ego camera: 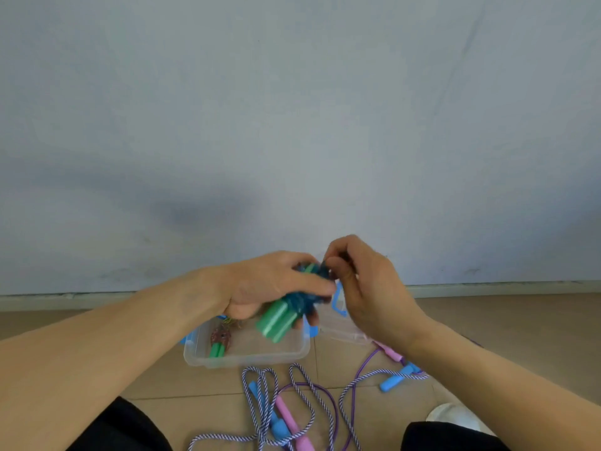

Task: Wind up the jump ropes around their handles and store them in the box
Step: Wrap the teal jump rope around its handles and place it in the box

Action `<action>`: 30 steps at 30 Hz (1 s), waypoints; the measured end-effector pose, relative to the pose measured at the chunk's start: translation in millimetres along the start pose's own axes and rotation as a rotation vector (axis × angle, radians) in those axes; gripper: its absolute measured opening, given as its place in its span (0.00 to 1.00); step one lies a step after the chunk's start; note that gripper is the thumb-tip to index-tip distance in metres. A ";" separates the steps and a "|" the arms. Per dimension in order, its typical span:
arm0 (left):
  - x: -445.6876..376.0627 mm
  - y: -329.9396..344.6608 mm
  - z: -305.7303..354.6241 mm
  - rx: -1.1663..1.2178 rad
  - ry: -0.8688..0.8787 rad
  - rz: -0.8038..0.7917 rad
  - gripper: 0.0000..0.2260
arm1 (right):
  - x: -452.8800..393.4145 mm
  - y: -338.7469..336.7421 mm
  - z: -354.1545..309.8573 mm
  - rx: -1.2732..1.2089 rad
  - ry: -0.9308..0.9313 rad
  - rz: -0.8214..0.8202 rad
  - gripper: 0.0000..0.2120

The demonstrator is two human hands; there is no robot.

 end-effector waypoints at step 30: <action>6.1 6.0 33.8 -0.280 0.004 -0.175 0.13 | -6.9 -53.8 -17.4 -0.392 0.139 -0.206 0.03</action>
Point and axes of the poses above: each hand's wrist, its own x-axis away from the middle knuckle, its own y-axis out of the palm, z = x × y, the point moved 3 cm from there along -x, towards the middle knuckle, and after that the axes turned 11 degrees about -x, right-handed, at the moved point
